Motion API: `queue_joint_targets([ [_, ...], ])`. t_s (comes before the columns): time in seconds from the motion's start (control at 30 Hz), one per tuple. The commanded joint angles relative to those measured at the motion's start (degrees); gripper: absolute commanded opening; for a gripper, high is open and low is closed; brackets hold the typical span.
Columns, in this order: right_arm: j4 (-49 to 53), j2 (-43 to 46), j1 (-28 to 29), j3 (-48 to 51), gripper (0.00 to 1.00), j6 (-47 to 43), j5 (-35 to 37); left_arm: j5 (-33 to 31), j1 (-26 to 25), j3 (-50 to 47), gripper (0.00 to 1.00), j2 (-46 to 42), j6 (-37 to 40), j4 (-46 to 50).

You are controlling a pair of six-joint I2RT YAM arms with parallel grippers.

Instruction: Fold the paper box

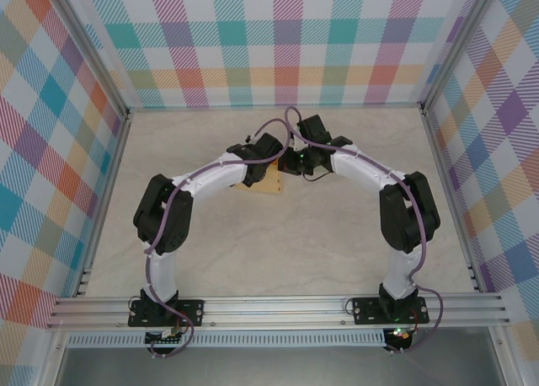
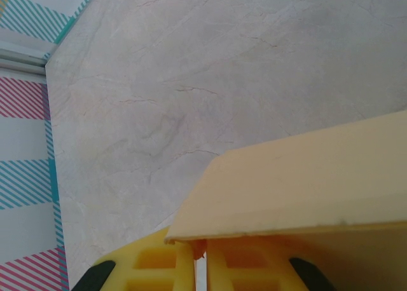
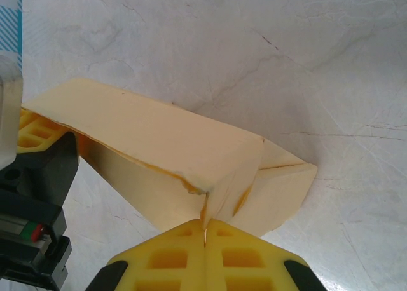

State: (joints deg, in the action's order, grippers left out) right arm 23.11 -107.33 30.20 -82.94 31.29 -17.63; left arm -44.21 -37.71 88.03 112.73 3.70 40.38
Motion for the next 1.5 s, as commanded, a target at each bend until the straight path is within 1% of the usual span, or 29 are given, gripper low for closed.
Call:
queue_joint_targets([
  [0.0, -5.9, -1.1, 1.7, -2.9, 0.00, -0.5, -4.2, 8.6, -2.6, -0.6, 0.11, 3.7, 1.5, 2.2],
  [0.17, -3.6, -2.1, 2.8, -2.5, 0.00, -3.6, -3.2, 8.5, -2.6, -0.3, 0.11, 3.3, 0.6, 2.7],
  [0.5, -1.0, -0.5, 4.6, 2.3, 0.00, -8.5, 3.1, 5.9, -2.6, -2.6, 0.11, 1.2, -2.8, 1.9],
  [0.77, -3.3, 0.0, 4.7, 5.3, 0.00, -8.2, 2.0, 7.0, -2.5, -4.4, 0.11, -0.6, -4.5, -0.2],
  [0.8, -3.5, 0.5, 4.7, 5.2, 0.03, -8.2, 1.6, 7.0, -2.6, -4.5, 0.11, -0.6, -4.5, -0.3],
  [0.87, -3.1, 1.9, 4.7, 4.4, 0.17, -8.7, 1.2, 6.8, -2.6, -4.8, 0.11, -0.7, -4.7, -0.3],
  [0.93, -2.1, 3.3, 4.7, 3.6, 0.24, -9.2, 1.8, 6.4, -2.6, -4.9, 0.11, -0.7, -4.8, -0.3],
  [1.0, -1.2, 4.7, 4.6, 2.8, 0.33, -9.5, 2.8, 6.3, -2.6, -4.9, 0.11, -0.7, -4.8, -0.3],
  [1.07, -0.1, 6.1, 4.6, 2.5, 0.39, -9.8, 3.8, 6.3, -2.6, -5.0, 0.11, -0.7, -4.9, -0.3],
  [1.33, 2.7, 9.8, 3.8, 3.7, 0.60, -8.9, 8.6, 6.2, -2.6, -4.8, 0.11, -0.4, -4.8, 0.1],
  [1.47, 2.2, 11.2, 2.4, 4.3, 0.61, -7.9, 9.0, 6.5, -2.6, -4.5, 0.11, 0.0, -4.9, 0.2],
])
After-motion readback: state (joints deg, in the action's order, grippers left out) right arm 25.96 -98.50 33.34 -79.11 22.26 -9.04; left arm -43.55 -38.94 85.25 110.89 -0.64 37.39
